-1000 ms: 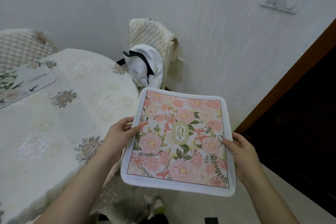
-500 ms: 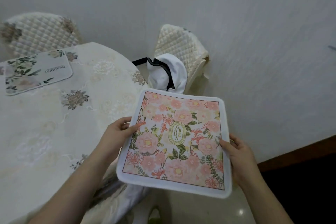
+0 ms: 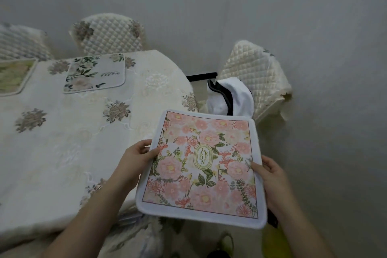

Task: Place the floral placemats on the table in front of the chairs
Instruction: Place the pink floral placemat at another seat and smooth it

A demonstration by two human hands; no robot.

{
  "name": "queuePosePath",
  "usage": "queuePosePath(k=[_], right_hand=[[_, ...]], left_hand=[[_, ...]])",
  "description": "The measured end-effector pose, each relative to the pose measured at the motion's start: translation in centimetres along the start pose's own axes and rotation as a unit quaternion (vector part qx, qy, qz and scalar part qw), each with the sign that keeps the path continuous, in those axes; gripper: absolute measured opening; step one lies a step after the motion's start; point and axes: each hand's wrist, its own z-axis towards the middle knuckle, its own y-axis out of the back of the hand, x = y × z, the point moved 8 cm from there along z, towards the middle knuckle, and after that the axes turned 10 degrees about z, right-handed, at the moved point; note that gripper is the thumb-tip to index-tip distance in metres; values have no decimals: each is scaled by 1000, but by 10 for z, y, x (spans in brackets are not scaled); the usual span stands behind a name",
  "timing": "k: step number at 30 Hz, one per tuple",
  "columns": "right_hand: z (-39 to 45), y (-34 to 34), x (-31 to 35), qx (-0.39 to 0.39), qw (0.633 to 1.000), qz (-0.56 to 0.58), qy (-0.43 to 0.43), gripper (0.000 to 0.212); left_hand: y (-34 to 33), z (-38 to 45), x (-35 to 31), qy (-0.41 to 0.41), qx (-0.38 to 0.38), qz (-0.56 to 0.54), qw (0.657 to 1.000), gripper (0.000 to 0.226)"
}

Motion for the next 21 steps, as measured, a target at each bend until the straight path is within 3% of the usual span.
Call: queuePosePath(k=[10,21], right_hand=[[96,-24,32,127,990,-31,-50,28],[137,-153,-2,251,954,-127,-108,25]], left_hand=[[-15,-1,-11,24,-130,-36,991,31],[66,-22,36,74,-281,-58,955,27]])
